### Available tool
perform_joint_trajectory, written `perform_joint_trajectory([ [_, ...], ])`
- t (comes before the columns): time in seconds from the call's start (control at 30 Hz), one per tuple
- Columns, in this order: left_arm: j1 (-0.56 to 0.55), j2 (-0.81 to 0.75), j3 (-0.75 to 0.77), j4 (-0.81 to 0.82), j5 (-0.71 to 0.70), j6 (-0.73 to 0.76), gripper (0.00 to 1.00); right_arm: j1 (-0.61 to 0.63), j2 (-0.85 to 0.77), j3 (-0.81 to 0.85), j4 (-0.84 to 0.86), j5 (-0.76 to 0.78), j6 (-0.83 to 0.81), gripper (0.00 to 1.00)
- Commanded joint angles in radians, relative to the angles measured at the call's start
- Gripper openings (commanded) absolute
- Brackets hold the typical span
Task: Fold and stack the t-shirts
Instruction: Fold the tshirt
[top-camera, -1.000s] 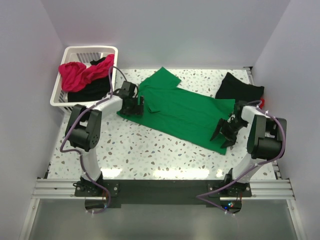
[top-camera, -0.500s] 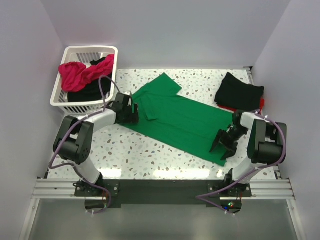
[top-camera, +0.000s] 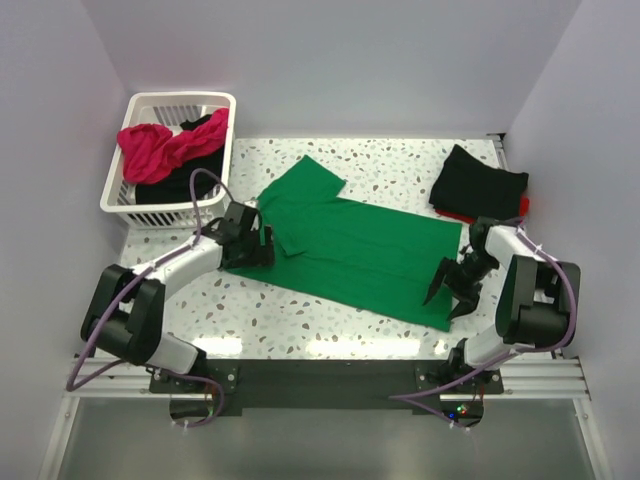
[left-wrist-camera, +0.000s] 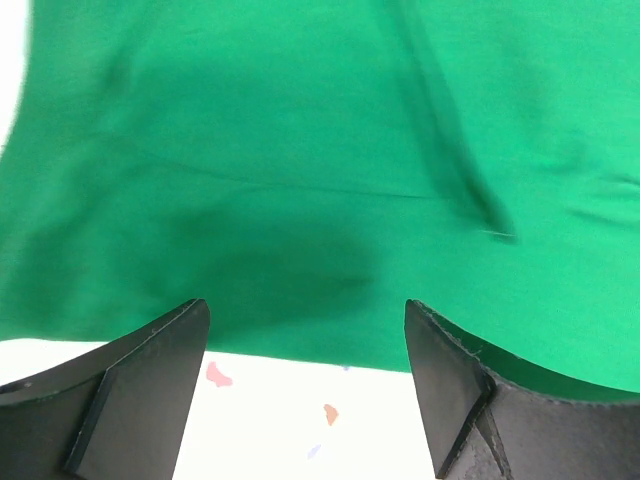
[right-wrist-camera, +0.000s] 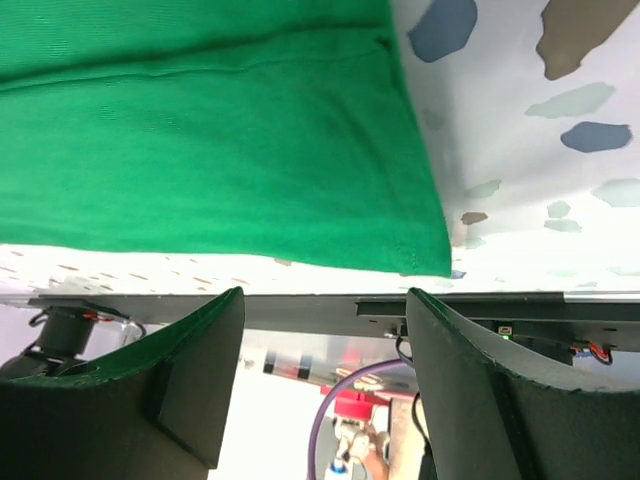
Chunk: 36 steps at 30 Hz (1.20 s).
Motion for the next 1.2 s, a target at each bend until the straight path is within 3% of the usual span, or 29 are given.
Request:
perform_joint_trajectory([
  [0.0,-0.086,-0.019,0.105,-0.016,0.04,-0.03,0.84,-0.002,-0.057,0.079,-0.059,-0.013,-0.016,0.69],
  [0.1,-0.136,0.027,0.151,0.01,0.078,-0.062,0.83,0.0,-0.071,0.102,-0.071,-0.017,-0.023,0.68],
  [0.37,-0.148,0.167,0.234,-0.006,0.049,-0.072,0.67,0.0,-0.099,0.088,-0.073,-0.033,-0.025,0.66],
  [0.9,-0.151,0.254,0.272,0.039,0.078,-0.07,0.41,0.0,-0.125,0.081,-0.071,-0.045,-0.014,0.64],
  [1.17,-0.153,0.302,0.327,0.048,0.077,-0.034,0.16,0.0,-0.134,0.064,-0.065,-0.046,-0.008,0.64],
])
